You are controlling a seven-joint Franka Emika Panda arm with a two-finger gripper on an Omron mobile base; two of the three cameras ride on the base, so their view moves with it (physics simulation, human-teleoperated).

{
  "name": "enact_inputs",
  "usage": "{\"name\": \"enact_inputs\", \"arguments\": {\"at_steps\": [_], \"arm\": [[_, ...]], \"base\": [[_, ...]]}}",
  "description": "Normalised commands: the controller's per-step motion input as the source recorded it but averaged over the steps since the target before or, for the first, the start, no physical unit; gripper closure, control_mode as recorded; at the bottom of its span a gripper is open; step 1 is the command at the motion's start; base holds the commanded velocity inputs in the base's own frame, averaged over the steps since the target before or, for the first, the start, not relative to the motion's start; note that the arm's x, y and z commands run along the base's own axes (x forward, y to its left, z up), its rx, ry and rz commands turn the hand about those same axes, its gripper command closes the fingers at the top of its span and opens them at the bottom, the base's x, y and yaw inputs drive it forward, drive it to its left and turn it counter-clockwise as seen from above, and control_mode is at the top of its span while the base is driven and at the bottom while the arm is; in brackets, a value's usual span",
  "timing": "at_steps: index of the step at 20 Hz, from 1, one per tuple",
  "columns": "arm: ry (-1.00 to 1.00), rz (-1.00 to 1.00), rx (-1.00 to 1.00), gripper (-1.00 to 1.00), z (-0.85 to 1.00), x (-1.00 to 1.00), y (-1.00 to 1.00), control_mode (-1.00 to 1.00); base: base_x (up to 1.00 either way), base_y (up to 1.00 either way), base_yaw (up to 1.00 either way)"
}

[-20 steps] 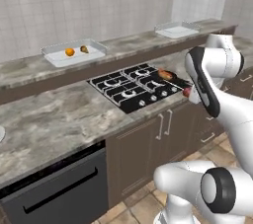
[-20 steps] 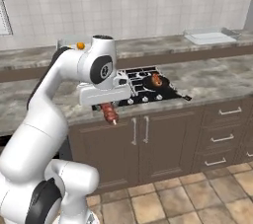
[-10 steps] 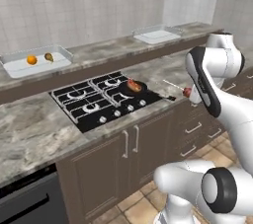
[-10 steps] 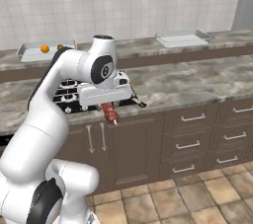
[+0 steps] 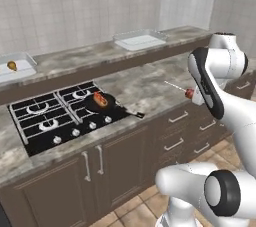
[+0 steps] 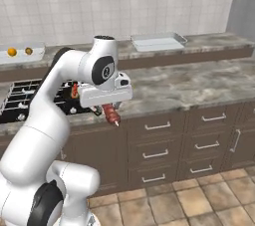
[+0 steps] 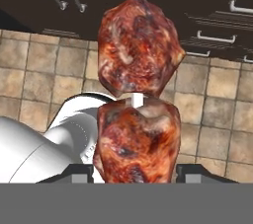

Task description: Place the cold items (orange and pear) from the fridge in one tupperware on the dining counter. Place the warm items (hot dog and kebab skewer) in the stove area in another tupperware.

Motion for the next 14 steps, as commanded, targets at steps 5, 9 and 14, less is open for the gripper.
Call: {"name": "enact_inputs", "arguments": {"at_steps": [5, 9, 14], "arm": [[0.0, 0.0, 0.0, 1.0, 0.0, 0.0, 0.0, 1.0], [0.0, 0.0, 0.0, 1.0, 0.0, 0.0, 0.0, 1.0], [0.0, 0.0, 0.0, 1.0, 0.0, 0.0, 0.0, 1.0]], "base": [[0.21, -0.83, 0.06], [0.24, -0.81, 0.1], [0.31, -0.75, 0.23]]}}
